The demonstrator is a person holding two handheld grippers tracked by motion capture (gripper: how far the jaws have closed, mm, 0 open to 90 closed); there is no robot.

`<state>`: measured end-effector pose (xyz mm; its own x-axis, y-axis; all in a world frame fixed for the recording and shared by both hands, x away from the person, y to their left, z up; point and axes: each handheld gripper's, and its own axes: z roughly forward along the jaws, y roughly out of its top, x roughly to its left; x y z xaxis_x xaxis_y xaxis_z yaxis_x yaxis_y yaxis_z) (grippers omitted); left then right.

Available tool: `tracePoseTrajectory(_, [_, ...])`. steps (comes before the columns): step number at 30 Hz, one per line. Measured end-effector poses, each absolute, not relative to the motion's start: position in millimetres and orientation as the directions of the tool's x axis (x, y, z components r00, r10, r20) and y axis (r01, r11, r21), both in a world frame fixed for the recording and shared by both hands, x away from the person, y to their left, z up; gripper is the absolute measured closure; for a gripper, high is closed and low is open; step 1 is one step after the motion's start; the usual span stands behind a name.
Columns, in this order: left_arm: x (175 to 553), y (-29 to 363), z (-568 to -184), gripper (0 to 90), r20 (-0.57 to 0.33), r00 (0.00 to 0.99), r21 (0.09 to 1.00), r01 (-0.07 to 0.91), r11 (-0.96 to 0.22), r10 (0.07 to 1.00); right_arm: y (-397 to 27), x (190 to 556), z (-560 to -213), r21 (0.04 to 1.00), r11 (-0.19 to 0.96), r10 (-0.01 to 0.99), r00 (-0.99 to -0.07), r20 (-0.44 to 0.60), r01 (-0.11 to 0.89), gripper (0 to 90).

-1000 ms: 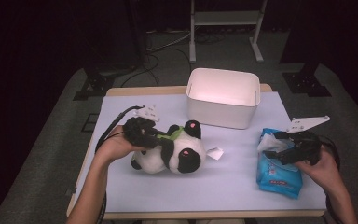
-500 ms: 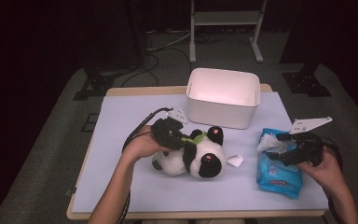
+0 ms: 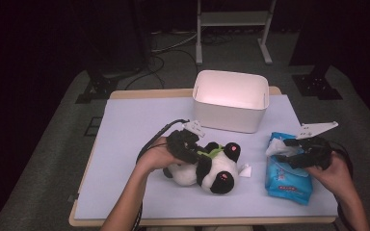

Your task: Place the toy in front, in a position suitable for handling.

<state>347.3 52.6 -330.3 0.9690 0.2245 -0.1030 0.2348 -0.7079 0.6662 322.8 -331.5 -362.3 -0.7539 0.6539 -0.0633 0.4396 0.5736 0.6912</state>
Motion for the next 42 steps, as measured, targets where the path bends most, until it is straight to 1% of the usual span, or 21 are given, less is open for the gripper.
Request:
tracePoseTrajectory(3, [347.3, 55.0, -328.3, 61.1, -0.112, 0.970, 0.672, 0.234, -0.702, 0.216, -329.4, 323.7, -363.3, 0.678, 0.589, 0.658, -0.748, -0.086, 0.440, 38.2])
tracePoseTrajectory(4, [346.9, 56.8, -327.5, 58.7, -0.113, 0.971, 0.674, 0.231, -0.702, 0.212, -328.7, 324.4, -365.0, 0.666, 0.604, 0.658, -0.745, -0.107, 0.438, 45.4])
tracePoseTrajectory(6, [346.5, 60.5, -326.7, 56.6, -0.115, 0.972, 0.673, 0.228, -0.704, 0.205, -328.5, 324.6, -366.3, 0.663, 0.606, 0.659, -0.744, -0.111, 0.439, 47.1])
tracePoseTrajectory(7, [346.2, 62.6, -326.4, 53.1, -0.115, 0.972, 0.676, 0.227, -0.701, 0.203, -328.5, 325.7, -368.4, 0.658, 0.604, 0.665, -0.739, -0.106, 0.449, 54.8])
tracePoseTrajectory(10, [345.3, 70.6, -325.8, 49.5, -0.123, 0.973, 0.681, 0.228, -0.696, 0.198, -328.1, 326.6, -370.2, 0.649, 0.612, 0.664, -0.739, -0.110, 0.453, 58.6])
tracePoseTrajectory(11, [344.8, 76.4, -326.2, 45.9, -0.137, 0.971, 0.692, 0.235, -0.683, 0.196, -327.5, 327.3, -372.0, 0.638, 0.619, 0.665, -0.738, -0.115, 0.459, 64.6])
tracePoseTrajectory(13, [344.5, 79.5, -326.4, 43.4, -0.138, 0.971, 0.696, 0.235, -0.679, 0.194, -327.1, 328.0, -373.1, 0.629, 0.623, 0.665, -0.738, -0.113, 0.465, 66.6])
tracePoseTrajectory(18, [340.5, 94.3, -326.8, 37.8, -0.149, 0.969, 0.722, 0.243, -0.648, 0.196, -323.0, 329.6, -374.5, 0.583, 0.669, 0.650, -0.744, -0.157, 0.461, 79.5])
tracePoseTrajectory(23, [335.9, 107.5, -324.1, 35.4, -0.139, 0.970, 0.737, 0.235, -0.633, 0.198, -319.3, 333.0, -371.6, 0.550, 0.695, 0.634, -0.756, -0.163, 0.464, 76.7])
tracePoseTrajectory(24, [335.3, 109.9, -324.3, 34.6, -0.133, 0.971, 0.738, 0.231, -0.634, 0.199, -318.3, 335.7, -370.0, 0.547, 0.691, 0.627, -0.768, -0.130, 0.472, 59.3])
tracePoseTrajectory(25, [334.9, 112.4, -324.9, 33.6, -0.132, 0.970, 0.739, 0.232, -0.632, 0.202, -318.3, 335.7, -370.0, 0.547, 0.691, 0.627, -0.768, -0.130, 0.472, 59.3])
tracePoseTrajectory(27, [334.5, 117.4, -327.5, 31.9, -0.128, 0.971, 0.738, 0.231, -0.635, 0.204, -315.6, 337.1, -368.4, 0.538, 0.697, 0.625, -0.769, -0.132, 0.474, 55.4])
tracePoseTrajectory(28, [335.2, 122.4, -331.9, 31.5, -0.125, 0.971, 0.736, 0.228, -0.638, 0.204, -312.5, 338.7, -368.7, 0.522, 0.713, 0.612, -0.778, -0.140, 0.467, 50.0])
tracePoseTrajectory(29, [335.2, 122.4, -331.9, 29.9, -0.125, 0.971, 0.736, 0.228, -0.638, 0.204, -312.5, 338.7, -368.7, 0.522, 0.713, 0.612, -0.778, -0.140, 0.467, 50.0])
tracePoseTrajectory(31, [336.3, 126.8, -337.6, 28.9, -0.135, 0.968, 0.738, 0.242, -0.630, 0.214, -309.5, 341.2, -370.8, 0.505, 0.724, 0.609, -0.779, -0.150, 0.470, 51.0])
tracePoseTrajectory(33, [337.4, 130.0, -343.1, 27.3, -0.134, 0.966, 0.735, 0.246, -0.632, 0.221, -307.2, 343.2, -372.4, 0.491, 0.734, 0.608, -0.776, -0.169, 0.469, 57.2])
tracePoseTrajectory(34, [338.7, 132.4, -348.1, 25.5, -0.120, 0.967, 0.737, 0.238, -0.633, 0.224, -307.5, 346.1, -372.6, 0.490, 0.733, 0.609, -0.776, -0.162, 0.472, 68.7])
tracePoseTrajectory(35, [338.7, 132.4, -348.1, 25.5, -0.120, 0.967, 0.737, 0.238, -0.633, 0.224, -307.4, 346.6, -372.7, 0.488, 0.732, 0.612, -0.774, -0.164, 0.476, 73.7])
tracePoseTrajectory(36, [339.2, 133.4, -350.2, 25.5, -0.111, 0.967, 0.734, 0.235, -0.638, 0.228, -307.4, 346.6, -372.7, 0.488, 0.732, 0.612, -0.774, -0.164, 0.476, 73.7])
tracePoseTrajectory(38, [340.3, 135.5, -354.5, 25.5, -0.099, 0.970, 0.734, 0.222, -0.642, 0.221, -308.6, 349.7, -371.3, 0.481, 0.732, 0.611, -0.777, -0.152, 0.482, 80.2])
tracePoseTrajectory(42, [344.3, 138.8, -362.7, 25.6, -0.096, 0.972, 0.739, 0.213, -0.640, 0.213, -312.1, 350.6, -366.9, 0.493, 0.720, 0.611, -0.783, -0.116, 0.489, 83.5])
